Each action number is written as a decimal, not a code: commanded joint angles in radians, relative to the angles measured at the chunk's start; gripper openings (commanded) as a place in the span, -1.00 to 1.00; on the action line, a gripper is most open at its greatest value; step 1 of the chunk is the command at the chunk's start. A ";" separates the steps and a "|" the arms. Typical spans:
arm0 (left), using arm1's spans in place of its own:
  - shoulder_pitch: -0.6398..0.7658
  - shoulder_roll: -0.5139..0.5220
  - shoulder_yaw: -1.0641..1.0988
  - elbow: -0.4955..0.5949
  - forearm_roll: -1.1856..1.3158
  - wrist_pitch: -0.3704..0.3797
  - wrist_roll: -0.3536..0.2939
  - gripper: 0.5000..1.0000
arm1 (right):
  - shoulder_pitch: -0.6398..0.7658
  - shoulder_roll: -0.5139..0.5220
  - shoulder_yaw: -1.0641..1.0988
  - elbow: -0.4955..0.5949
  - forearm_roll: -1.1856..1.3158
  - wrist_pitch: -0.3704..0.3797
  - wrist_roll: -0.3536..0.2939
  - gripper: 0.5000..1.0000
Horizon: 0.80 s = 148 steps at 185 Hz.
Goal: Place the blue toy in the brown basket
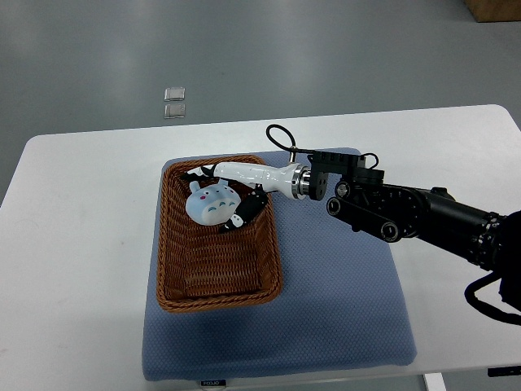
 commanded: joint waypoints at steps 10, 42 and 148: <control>0.000 0.000 0.000 0.000 -0.001 0.000 0.000 1.00 | 0.032 0.000 0.026 -0.004 0.204 0.092 -0.061 0.64; 0.000 0.000 0.000 0.000 -0.001 0.000 0.000 1.00 | 0.030 -0.041 0.112 -0.005 0.442 0.167 -0.127 0.64; 0.000 0.000 0.000 0.000 0.001 0.000 0.000 1.00 | -0.110 -0.193 0.304 -0.073 1.042 0.181 -0.352 0.65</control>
